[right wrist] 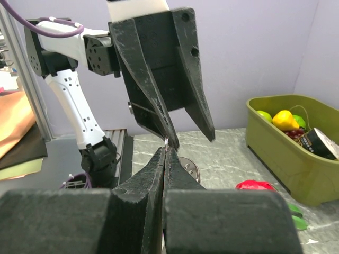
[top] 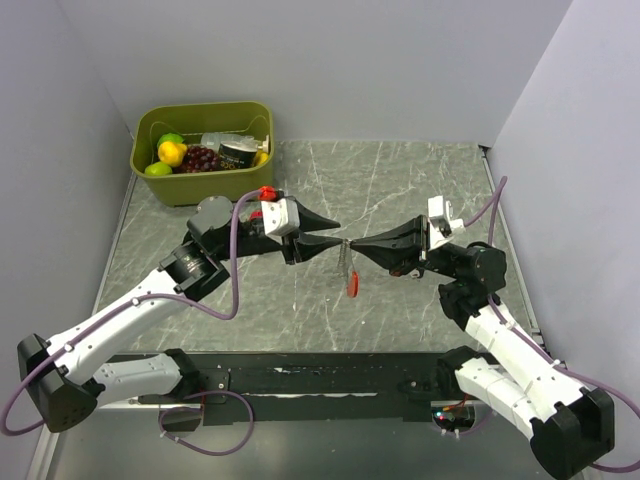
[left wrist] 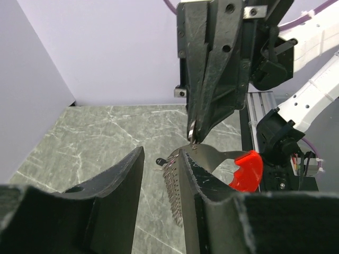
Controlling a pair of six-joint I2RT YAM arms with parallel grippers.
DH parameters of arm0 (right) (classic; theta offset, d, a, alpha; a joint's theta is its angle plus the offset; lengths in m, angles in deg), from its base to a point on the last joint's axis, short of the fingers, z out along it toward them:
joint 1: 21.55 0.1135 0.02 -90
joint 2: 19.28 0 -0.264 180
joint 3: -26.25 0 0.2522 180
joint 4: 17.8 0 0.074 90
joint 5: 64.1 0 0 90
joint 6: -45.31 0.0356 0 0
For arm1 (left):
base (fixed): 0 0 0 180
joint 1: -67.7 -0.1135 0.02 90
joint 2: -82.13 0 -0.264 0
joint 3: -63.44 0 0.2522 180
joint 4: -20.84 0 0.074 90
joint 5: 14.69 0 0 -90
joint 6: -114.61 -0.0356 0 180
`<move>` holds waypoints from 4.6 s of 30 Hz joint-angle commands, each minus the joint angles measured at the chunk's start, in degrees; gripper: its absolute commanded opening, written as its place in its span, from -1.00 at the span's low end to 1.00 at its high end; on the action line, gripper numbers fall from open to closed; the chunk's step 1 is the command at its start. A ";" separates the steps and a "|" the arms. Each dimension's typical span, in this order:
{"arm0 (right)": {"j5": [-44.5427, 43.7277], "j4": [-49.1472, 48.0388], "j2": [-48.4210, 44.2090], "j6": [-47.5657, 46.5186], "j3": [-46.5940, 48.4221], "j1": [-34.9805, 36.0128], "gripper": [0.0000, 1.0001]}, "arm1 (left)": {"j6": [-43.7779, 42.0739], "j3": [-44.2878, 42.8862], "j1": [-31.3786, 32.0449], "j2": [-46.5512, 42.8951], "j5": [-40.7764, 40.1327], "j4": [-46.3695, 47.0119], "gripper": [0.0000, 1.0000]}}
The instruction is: Put the keys on the keyring
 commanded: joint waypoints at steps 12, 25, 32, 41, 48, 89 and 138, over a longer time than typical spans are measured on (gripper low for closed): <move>-1.99 -3.36 -0.05 0.40 -0.34 0.23 -1.00 | -0.28 -3.60 -0.18 -0.03 6.68 -1.17 -0.30; -1.55 -3.80 0.57 0.75 0.01 0.23 -1.00 | 0.87 -5.27 -0.18 3.04 6.59 -0.11 -0.63; -0.15 -4.15 1.45 1.10 0.36 0.23 -1.00 | 0.69 -4.66 -0.18 2.69 4.57 1.21 -0.91; 0.64 0.94 1.19 -1.27 2.29 0.23 -0.57 | -1.76 -7.19 -0.18 2.95 2.11 -3.61 -0.98; 1.00 15.00 -1.27 -11.90 5.72 0.14 0.28 | -10.01 -12.38 -0.18 4.27 0.18 -17.14 -0.98; -0.67 34.88 6.81 -27.55 14.52 2.42 -1.00 | -18.83 -22.24 2.72 9.55 -4.22 -36.94 -0.98; 7.94 -20.76 8.48 3.30 2.04 1.28 -1.00 | 5.44 -6.15 -5.46 1.90 19.07 -3.27 -0.45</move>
